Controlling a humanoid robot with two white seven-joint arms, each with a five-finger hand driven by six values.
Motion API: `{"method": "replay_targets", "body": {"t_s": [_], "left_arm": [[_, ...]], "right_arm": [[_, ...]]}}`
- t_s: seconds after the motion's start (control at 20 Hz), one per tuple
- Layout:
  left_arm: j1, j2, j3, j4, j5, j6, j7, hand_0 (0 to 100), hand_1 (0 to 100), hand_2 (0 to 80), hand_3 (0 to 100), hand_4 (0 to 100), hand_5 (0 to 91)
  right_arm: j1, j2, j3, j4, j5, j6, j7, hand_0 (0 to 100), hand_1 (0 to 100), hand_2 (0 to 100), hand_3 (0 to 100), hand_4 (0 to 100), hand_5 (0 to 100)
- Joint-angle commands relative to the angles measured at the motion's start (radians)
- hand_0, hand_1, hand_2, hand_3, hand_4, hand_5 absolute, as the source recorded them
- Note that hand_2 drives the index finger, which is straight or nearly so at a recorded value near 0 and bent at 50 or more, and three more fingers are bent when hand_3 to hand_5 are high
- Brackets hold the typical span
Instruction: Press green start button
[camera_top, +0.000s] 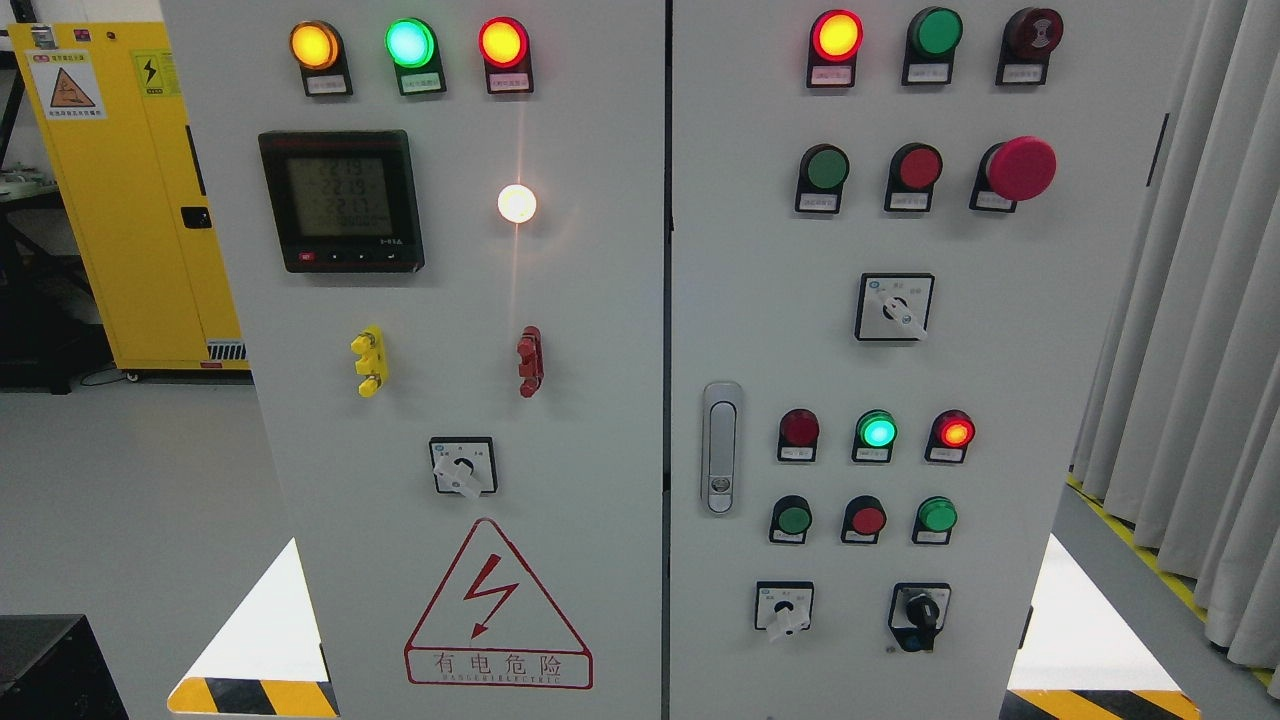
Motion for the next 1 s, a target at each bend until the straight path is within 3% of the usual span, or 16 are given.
{"method": "replay_targets", "body": {"t_s": [0.0,0.65,0.8,0.85,0.9,0.95], "left_arm": [[0.000,0.000,0.000,0.000,0.000,0.000,-0.001,12,56,0.0,0,0,0.0],[0.000,0.000,0.000,0.000,-0.002,0.000,-0.001,12,56,0.0,0,0,0.0],[0.000,0.000,0.000,0.000,0.000,0.000,0.001,12,56,0.0,0,0,0.0],[0.000,0.000,0.000,0.000,0.000,0.000,-0.001,12,56,0.0,0,0,0.0],[0.000,0.000,0.000,0.000,0.000,0.000,-0.001,12,56,0.0,0,0,0.0],[0.000,0.000,0.000,0.000,0.000,0.000,-0.001,12,56,0.0,0,0,0.0]], "right_arm": [[0.002,0.000,-0.001,-0.006,0.000,0.001,0.001,57,71,0,0,5,2],[0.002,0.000,-0.001,0.000,0.001,-0.001,-0.001,57,71,0,0,5,3],[-0.014,-0.001,-0.005,0.008,0.020,0.002,0.007,57,71,0,2,10,4],[-0.037,-0.001,-0.005,0.010,0.032,0.002,0.007,55,71,0,19,28,16],[-0.053,0.000,-0.011,0.010,0.073,0.004,0.007,45,74,0,51,63,57],[-0.069,0.002,-0.022,0.010,0.130,0.004,0.004,46,74,0,59,71,67]]}}
